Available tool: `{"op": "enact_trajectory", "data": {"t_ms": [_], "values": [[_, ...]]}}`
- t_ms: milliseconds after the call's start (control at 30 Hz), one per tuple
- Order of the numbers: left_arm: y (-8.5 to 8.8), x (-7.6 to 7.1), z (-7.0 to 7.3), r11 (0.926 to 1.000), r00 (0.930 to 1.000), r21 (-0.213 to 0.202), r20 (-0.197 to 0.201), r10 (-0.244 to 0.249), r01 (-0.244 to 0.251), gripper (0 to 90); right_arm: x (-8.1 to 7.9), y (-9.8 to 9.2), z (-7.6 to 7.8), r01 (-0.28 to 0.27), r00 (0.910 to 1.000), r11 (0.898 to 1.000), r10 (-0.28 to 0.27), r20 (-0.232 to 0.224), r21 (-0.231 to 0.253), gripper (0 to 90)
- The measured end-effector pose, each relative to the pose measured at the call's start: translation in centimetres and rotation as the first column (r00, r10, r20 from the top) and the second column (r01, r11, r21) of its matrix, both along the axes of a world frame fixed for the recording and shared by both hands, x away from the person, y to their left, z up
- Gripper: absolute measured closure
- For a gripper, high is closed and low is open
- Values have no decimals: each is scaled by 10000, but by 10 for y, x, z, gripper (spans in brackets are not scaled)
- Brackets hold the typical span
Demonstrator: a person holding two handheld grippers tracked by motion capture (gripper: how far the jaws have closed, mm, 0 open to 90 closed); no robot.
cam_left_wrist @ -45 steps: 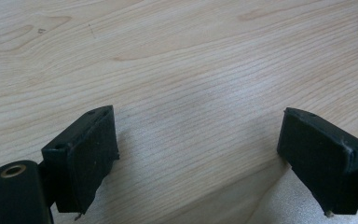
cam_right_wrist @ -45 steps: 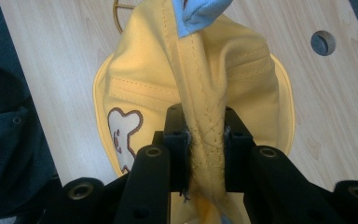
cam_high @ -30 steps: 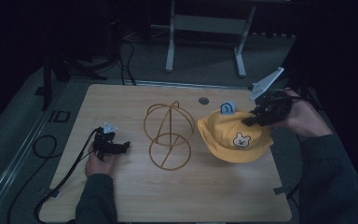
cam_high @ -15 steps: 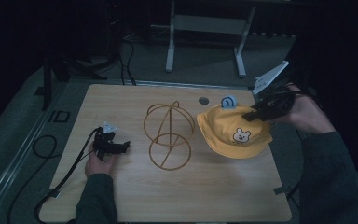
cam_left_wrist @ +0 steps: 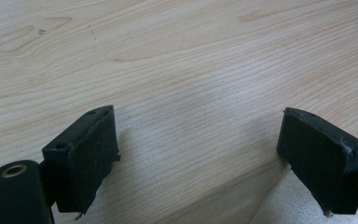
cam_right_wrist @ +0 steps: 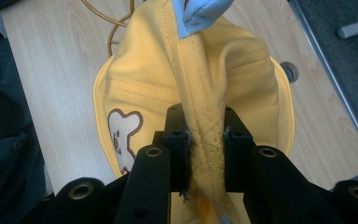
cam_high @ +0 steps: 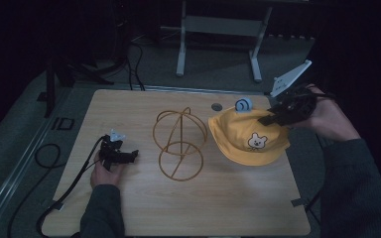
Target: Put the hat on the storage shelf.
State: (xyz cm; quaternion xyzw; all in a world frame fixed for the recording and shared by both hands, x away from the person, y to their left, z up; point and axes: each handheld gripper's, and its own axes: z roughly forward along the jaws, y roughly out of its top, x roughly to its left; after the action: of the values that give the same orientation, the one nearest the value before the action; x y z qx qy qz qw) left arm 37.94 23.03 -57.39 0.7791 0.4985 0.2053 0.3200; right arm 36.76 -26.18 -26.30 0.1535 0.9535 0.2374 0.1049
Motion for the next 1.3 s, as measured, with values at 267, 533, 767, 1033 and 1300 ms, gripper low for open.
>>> {"op": "enact_trajectory", "data": {"t_ms": [267,533,767,1033,1300], "values": [[0,0,0,10000,10000,-10,-12,-28,28,121,-2,3,8,-59,9999,9999,58,137,128,768],[0,0,0,10000,10000,-10,-24,-58,58,121,-2,10,13,-99,9994,9997,92,337,214,769],[0,0,0,9999,9999,11,-5,-105,105,121,-4,17,22,-216,9985,9994,203,516,254,770],[-1,-1,0,9999,9999,-2,-4,-120,120,121,-6,29,32,-408,9963,9988,387,770,260,769],[-1,-1,0,9999,9999,-4,-4,-117,117,121,-6,38,34,-552,9947,9974,509,897,471,769]]}}
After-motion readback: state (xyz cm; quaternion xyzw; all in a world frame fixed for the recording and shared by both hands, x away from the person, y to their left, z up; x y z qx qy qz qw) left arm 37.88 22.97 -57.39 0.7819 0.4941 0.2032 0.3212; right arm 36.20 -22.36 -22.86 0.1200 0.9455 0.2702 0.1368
